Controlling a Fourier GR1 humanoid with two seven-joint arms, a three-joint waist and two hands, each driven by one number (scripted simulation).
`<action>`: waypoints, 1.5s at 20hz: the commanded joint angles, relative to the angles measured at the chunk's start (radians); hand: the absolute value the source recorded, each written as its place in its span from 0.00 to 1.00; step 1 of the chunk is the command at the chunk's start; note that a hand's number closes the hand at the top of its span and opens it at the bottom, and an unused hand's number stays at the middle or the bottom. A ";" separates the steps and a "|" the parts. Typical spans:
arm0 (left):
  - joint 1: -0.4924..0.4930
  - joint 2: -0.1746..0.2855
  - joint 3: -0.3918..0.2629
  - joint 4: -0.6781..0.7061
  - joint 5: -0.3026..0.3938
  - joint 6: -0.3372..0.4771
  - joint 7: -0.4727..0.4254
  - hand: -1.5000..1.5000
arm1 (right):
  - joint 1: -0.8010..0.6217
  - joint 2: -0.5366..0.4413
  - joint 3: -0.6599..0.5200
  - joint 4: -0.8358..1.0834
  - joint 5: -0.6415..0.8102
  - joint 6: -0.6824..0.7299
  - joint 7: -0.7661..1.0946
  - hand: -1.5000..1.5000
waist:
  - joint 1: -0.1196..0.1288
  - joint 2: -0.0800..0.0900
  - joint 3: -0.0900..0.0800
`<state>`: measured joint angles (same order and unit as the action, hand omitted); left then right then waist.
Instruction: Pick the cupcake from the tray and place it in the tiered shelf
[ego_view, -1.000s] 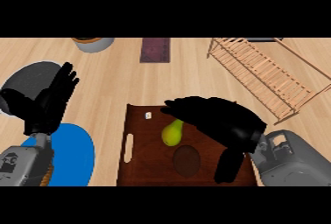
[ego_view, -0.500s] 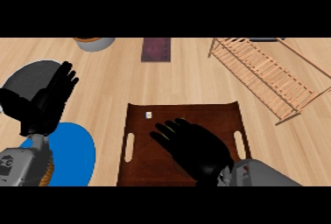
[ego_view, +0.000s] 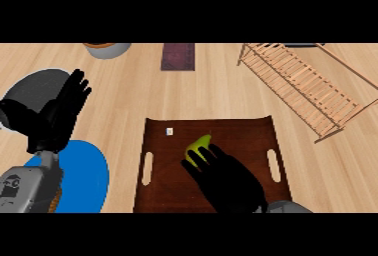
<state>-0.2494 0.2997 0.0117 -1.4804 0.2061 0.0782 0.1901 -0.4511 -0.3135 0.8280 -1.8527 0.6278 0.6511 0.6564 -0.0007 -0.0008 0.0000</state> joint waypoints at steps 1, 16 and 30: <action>0.009 -0.024 0.003 0.029 -0.032 -0.011 -0.021 0.50 | 0.046 0.007 -0.011 0.006 0.082 0.033 -0.051 0.00 | 0.001 0.001 0.000; -0.013 -0.028 0.063 -0.036 -0.047 -0.060 0.063 0.50 | 0.143 0.156 -0.035 0.173 0.309 -0.041 -0.187 0.00 | 0.002 0.001 0.000; -0.044 -0.045 0.116 0.057 -0.060 -0.107 -0.004 0.50 | 0.154 0.215 -0.113 0.406 0.431 -0.110 -0.363 0.00 | 0.000 0.001 0.000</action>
<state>-0.2550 0.2401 0.0913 -1.4978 0.1355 0.0068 0.2212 -0.2929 -0.1343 0.7322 -1.4995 1.0259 0.5259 0.3050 0.0018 -0.0025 0.0002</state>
